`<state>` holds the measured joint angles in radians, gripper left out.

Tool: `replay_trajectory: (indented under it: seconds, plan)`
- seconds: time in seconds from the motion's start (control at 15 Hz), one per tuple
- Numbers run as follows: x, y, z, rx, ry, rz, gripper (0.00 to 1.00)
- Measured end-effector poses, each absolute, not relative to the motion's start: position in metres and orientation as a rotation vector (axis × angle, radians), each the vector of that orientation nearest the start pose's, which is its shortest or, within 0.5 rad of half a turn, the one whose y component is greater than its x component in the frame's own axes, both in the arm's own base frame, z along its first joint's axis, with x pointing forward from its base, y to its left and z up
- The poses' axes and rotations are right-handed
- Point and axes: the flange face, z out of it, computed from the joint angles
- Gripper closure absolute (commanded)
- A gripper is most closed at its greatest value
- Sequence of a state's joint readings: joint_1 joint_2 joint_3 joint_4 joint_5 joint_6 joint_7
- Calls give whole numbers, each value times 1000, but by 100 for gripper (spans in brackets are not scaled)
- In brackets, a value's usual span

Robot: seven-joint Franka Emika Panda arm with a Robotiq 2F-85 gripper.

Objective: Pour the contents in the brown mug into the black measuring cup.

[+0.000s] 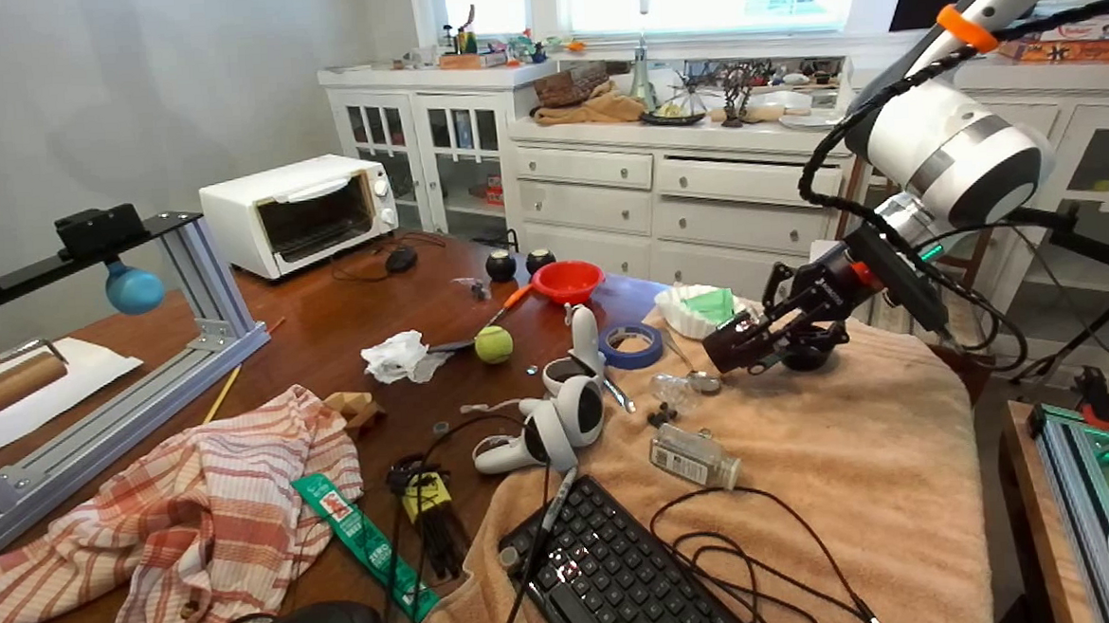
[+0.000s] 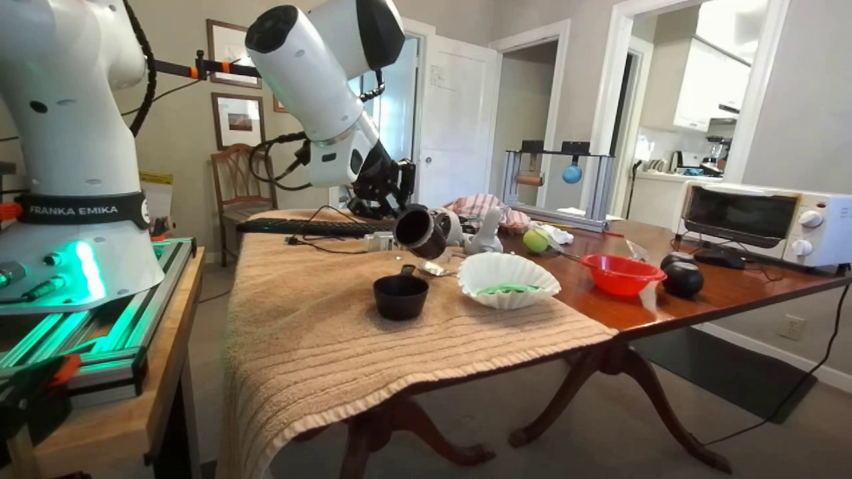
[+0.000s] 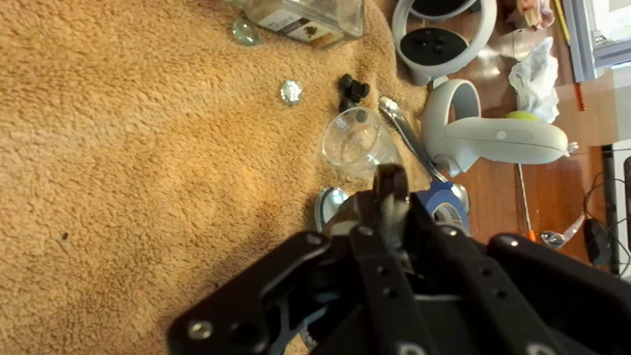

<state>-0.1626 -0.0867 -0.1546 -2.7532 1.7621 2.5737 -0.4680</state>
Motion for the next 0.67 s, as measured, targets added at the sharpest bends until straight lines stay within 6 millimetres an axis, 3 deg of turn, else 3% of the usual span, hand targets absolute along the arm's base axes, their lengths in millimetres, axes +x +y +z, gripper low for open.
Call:
replay_trajectory:
  seconds: [0.67]
  plan:
    - [321, -169, 219, -1720, 1427, -173, 96]
